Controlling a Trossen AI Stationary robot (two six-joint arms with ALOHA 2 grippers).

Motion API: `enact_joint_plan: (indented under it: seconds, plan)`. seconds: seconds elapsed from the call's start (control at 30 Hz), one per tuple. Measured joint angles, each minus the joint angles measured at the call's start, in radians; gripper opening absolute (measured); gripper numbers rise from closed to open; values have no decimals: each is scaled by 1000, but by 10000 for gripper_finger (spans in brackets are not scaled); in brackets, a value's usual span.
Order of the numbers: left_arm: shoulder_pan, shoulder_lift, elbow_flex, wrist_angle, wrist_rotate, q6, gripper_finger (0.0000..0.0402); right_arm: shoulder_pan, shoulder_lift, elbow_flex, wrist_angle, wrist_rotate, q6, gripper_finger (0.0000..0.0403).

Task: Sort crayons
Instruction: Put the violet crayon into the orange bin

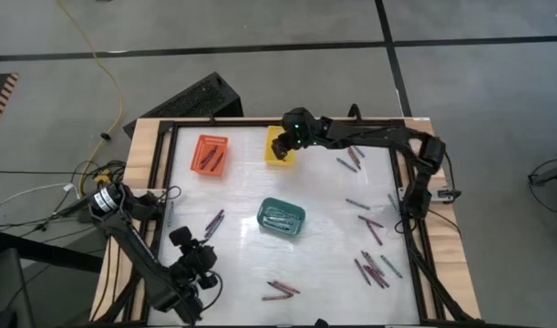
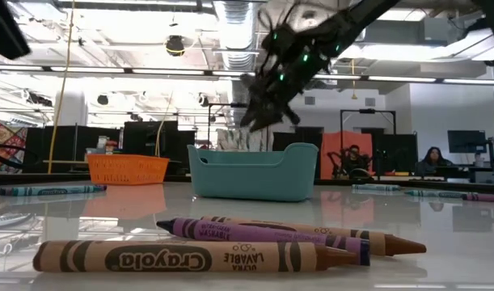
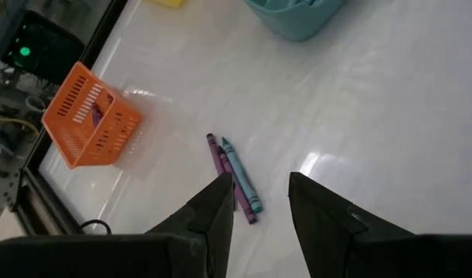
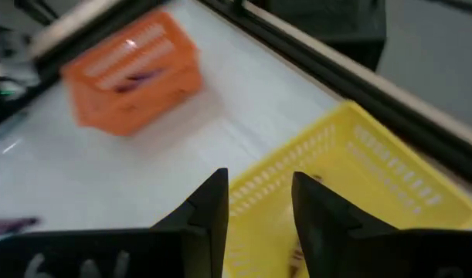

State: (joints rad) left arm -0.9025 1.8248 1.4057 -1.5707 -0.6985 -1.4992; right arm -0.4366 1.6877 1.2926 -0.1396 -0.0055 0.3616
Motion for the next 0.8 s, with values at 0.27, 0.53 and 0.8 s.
enact_joint_plan:
  seconds: [0.27, 0.53, 0.8]
  plan:
    - [192, 0, -2, 102, 10, 256, 116, 112, -193, 0, -178, 1, -127, 133]
    - [444, 0, -3, 194, 31, 529, 116, 301, -353, 0, -406, 38, -189, 132]
    - [652, 0, -3, 382, 148, 788, 116, 510, -472, 0, -584, 173, -204, 132]
